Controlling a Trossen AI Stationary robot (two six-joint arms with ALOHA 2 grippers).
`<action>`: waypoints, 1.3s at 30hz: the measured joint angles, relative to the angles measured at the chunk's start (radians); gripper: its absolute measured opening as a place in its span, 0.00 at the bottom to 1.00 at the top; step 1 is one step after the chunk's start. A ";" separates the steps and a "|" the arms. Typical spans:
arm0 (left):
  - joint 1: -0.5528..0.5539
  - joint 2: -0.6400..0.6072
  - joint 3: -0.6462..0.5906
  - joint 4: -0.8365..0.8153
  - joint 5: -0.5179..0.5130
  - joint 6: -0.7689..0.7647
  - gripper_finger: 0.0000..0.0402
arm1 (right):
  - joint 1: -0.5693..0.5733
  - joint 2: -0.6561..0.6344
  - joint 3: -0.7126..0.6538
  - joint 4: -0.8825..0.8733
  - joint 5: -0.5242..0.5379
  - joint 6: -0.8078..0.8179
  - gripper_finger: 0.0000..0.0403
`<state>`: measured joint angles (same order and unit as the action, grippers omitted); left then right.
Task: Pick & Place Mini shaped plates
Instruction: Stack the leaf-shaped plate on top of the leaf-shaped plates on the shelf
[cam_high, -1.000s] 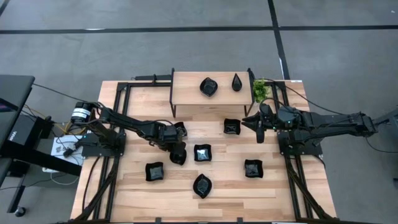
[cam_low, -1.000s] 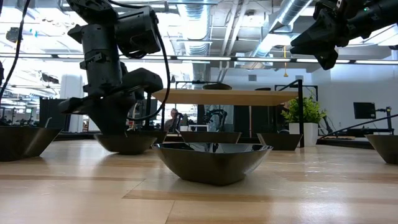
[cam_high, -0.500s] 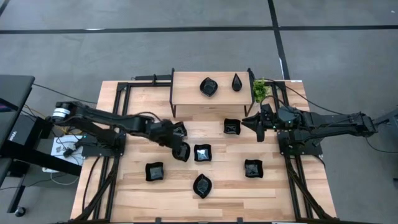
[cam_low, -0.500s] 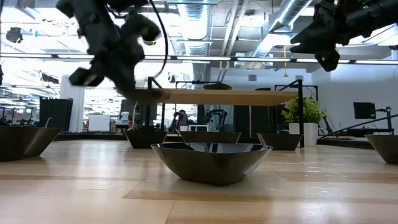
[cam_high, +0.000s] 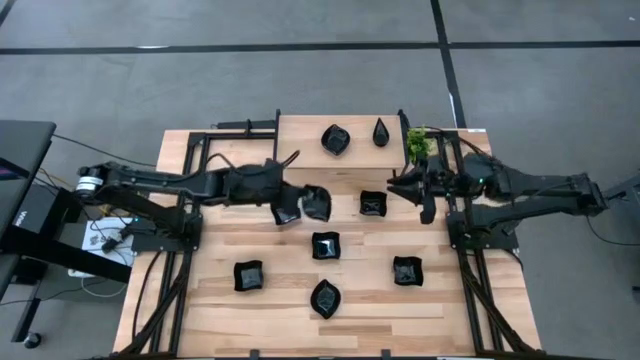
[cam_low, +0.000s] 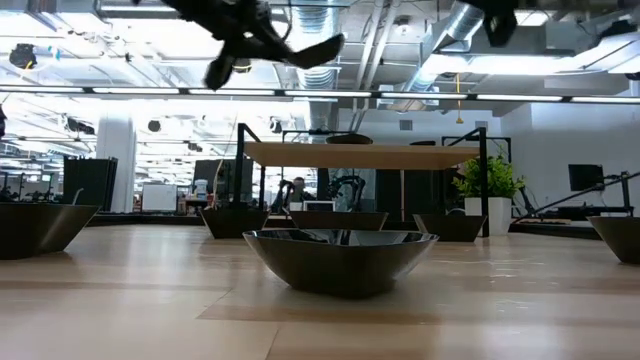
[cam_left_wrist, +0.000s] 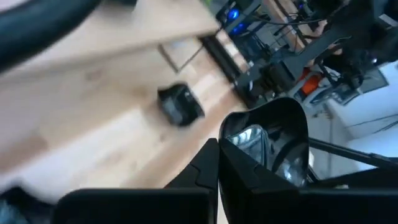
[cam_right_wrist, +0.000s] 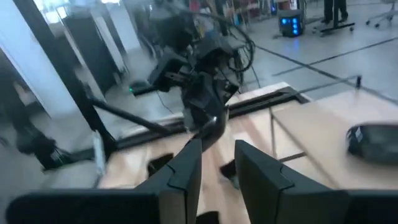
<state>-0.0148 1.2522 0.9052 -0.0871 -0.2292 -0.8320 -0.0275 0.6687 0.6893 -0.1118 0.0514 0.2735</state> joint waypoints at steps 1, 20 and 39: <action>0.011 0.017 0.025 0.002 0.001 0.037 0.01 | 0.000 0.034 0.062 -0.056 0.003 -0.030 0.23; 0.101 0.223 0.284 0.007 -0.078 0.462 0.01 | -0.020 0.637 0.940 -0.944 0.289 -0.191 0.23; 0.100 0.199 0.284 0.111 -0.273 0.496 0.01 | -0.038 0.757 0.940 -0.876 0.431 0.025 0.23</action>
<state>0.0856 1.4517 1.1896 0.0235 -0.5022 -0.3359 -0.0656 1.4258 1.6295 -0.9876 0.4820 0.2987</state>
